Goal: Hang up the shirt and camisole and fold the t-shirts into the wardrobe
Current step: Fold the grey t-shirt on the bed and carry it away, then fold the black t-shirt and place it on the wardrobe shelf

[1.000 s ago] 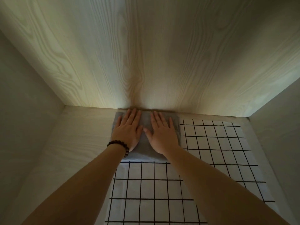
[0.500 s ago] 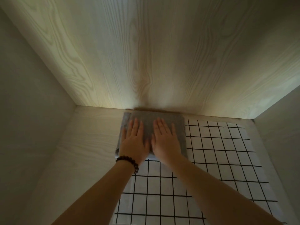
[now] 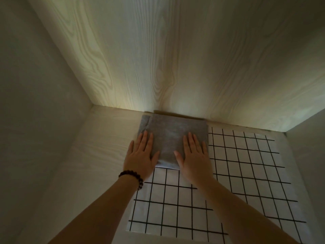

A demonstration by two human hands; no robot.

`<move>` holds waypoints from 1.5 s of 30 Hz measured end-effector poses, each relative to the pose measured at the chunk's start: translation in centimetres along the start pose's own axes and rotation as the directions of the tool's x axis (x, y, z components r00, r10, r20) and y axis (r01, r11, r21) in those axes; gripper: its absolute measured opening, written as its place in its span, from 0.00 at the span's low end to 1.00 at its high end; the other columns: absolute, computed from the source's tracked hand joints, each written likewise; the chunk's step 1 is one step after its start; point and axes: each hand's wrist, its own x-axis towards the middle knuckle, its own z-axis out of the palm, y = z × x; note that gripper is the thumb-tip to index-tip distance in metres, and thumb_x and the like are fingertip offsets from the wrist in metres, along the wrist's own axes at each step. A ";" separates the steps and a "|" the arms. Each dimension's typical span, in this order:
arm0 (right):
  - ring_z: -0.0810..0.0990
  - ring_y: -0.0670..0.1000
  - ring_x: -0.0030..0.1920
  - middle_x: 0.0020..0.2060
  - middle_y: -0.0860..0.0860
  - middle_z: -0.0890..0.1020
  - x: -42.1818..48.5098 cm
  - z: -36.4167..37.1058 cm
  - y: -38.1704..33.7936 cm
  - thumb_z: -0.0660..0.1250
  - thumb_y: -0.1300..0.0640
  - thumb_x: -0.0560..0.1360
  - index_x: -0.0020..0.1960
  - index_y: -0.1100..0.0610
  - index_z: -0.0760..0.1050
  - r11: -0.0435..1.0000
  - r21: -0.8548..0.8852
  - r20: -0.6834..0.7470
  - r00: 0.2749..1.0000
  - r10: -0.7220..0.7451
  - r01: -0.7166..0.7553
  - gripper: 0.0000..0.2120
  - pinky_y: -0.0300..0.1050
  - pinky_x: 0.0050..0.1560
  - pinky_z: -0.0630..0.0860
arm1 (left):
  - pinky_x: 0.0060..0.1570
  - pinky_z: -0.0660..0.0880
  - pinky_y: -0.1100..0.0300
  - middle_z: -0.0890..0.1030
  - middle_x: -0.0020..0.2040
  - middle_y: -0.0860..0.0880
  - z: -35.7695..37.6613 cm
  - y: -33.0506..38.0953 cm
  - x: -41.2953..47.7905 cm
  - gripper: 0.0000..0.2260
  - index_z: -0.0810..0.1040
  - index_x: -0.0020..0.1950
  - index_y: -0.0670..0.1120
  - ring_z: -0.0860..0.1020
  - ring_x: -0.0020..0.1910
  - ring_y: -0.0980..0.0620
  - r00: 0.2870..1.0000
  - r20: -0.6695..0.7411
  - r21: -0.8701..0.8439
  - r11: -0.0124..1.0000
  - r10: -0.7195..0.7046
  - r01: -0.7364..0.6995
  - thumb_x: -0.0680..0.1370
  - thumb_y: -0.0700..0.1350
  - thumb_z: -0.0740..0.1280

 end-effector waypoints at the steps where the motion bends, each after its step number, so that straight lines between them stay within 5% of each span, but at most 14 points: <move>1: 0.44 0.54 0.77 0.77 0.55 0.47 0.1 -0.1 -0.1 0.31 0.36 0.76 0.77 0.57 0.43 1.000 -0.008 0.026 1.000 -0.005 0.005 0.37 0.54 0.74 0.38 | 0.73 0.39 0.53 0.35 0.75 0.53 -0.1 0.0 0.0 0.32 0.33 0.74 0.52 0.35 0.73 0.56 1.000 0.007 -0.002 1.000 0.002 -0.002 0.73 0.64 0.30; 5: 0.41 0.53 0.77 0.77 0.54 0.43 0.4 -1.2 -0.2 0.19 0.34 0.67 0.77 0.56 0.39 1.000 0.005 0.106 0.994 -0.021 0.020 0.45 0.53 0.74 0.36 | 0.74 0.40 0.52 0.38 0.77 0.52 -1.1 0.6 0.3 0.29 0.37 0.77 0.52 0.40 0.77 0.54 0.994 0.095 -0.069 0.995 -0.059 0.066 0.79 0.60 0.43; 8: 0.58 0.58 0.75 0.74 0.57 0.61 0.2 -3.3 0.1 0.20 0.32 0.68 0.75 0.57 0.56 0.968 0.241 0.110 0.993 0.044 -0.069 0.50 0.56 0.74 0.56 | 0.75 0.52 0.49 0.56 0.78 0.49 -3.3 1.9 -0.2 0.27 0.51 0.78 0.50 0.56 0.76 0.50 0.984 0.070 -0.445 0.878 -0.163 0.177 0.80 0.52 0.54; 10: 0.75 0.57 0.59 0.57 0.56 0.76 -1.1 -6.3 -0.4 0.36 0.35 0.78 0.62 0.56 0.70 0.821 0.524 0.104 0.974 0.201 -0.225 0.34 0.55 0.60 0.74 | 0.65 0.68 0.51 0.69 0.69 0.52 -5.8 3.0 -1.5 0.25 0.60 0.76 0.51 0.69 0.67 0.50 0.967 0.062 -0.774 0.600 -0.246 0.202 0.79 0.51 0.59; 13: 0.77 0.58 0.44 0.41 0.55 0.75 -3.8 -11.7 -1.6 0.51 0.46 0.82 0.48 0.55 0.72 0.443 0.807 0.235 0.900 0.367 -0.391 0.16 0.56 0.50 0.77 | 0.61 0.73 0.48 0.75 0.64 0.50 -9.9 4.4 -4.2 0.21 0.68 0.71 0.52 0.74 0.63 0.48 0.940 0.113 -0.932 0.294 -0.321 0.212 0.78 0.53 0.61; 15: 0.76 0.58 0.48 0.46 0.57 0.77 -5.7 -14.8 -1.8 0.53 0.47 0.82 0.54 0.57 0.74 0.241 0.883 0.283 0.866 0.413 -0.403 0.17 0.51 0.46 0.76 | 0.62 0.71 0.53 0.74 0.65 0.52 -12.0 5.3 -6.2 0.17 0.70 0.70 0.50 0.73 0.63 0.51 0.934 0.108 -0.960 0.208 -0.340 0.187 0.81 0.50 0.59; 18: 0.73 0.46 0.44 0.46 0.50 0.75 -8.5 -17.3 -1.7 0.56 0.46 0.81 0.56 0.51 0.73 0.077 0.929 0.302 0.863 0.405 -0.362 0.12 0.39 0.36 0.66 | 0.60 0.67 0.57 0.73 0.63 0.53 -14.7 6.1 -9.5 0.14 0.71 0.67 0.51 0.71 0.62 0.54 0.924 0.094 -0.974 0.160 -0.370 0.163 0.82 0.50 0.58; 21: 0.73 0.49 0.57 0.57 0.49 0.76 -11.6 -18.2 -1.7 0.58 0.45 0.79 0.64 0.52 0.73 -0.006 0.941 0.315 0.873 0.373 -0.337 0.18 0.39 0.48 0.67 | 0.64 0.66 0.54 0.74 0.63 0.51 -16.1 6.1 -12.9 0.11 0.71 0.63 0.53 0.71 0.64 0.51 0.916 0.091 -0.985 0.099 -0.390 0.140 0.82 0.50 0.58; 23: 0.71 0.50 0.64 0.62 0.49 0.76 -14.1 -18.5 -1.8 0.58 0.46 0.79 0.67 0.52 0.72 -0.043 0.942 0.326 0.876 0.357 -0.333 0.19 0.45 0.62 0.65 | 0.68 0.66 0.49 0.73 0.66 0.50 -16.8 6.2 -15.6 0.18 0.70 0.67 0.51 0.71 0.66 0.50 0.911 0.096 -0.988 0.074 -0.401 0.137 0.79 0.54 0.60; 26: 0.73 0.50 0.65 0.62 0.50 0.77 -17.6 -19.1 -2.3 0.55 0.50 0.81 0.67 0.56 0.71 -0.073 0.956 0.292 0.901 0.320 -0.284 0.19 0.47 0.68 0.64 | 0.68 0.66 0.49 0.75 0.62 0.53 -17.6 6.8 -19.5 0.25 0.70 0.67 0.51 0.72 0.65 0.51 0.906 0.095 -0.993 0.025 -0.413 0.116 0.71 0.58 0.60; 34: 0.77 0.51 0.58 0.57 0.54 0.80 -23.6 -17.9 -4.3 0.57 0.53 0.81 0.58 0.56 0.75 -0.135 0.944 0.326 0.905 0.273 -0.300 0.12 0.50 0.64 0.69 | 0.66 0.69 0.51 0.79 0.59 0.55 -16.0 6.4 -28.1 0.10 0.76 0.59 0.55 0.76 0.60 0.56 0.831 0.078 -0.997 -0.032 -0.551 0.073 0.82 0.50 0.59; 45: 0.78 0.50 0.58 0.55 0.52 0.80 -26.7 -15.5 -13.2 0.58 0.53 0.79 0.58 0.55 0.76 0.072 0.946 0.323 0.938 -0.126 -0.316 0.12 0.44 0.55 0.73 | 0.61 0.70 0.55 0.80 0.58 0.51 -14.6 2.4 -38.9 0.10 0.78 0.57 0.51 0.76 0.60 0.53 0.572 0.110 -0.992 -0.122 -0.813 0.017 0.82 0.49 0.59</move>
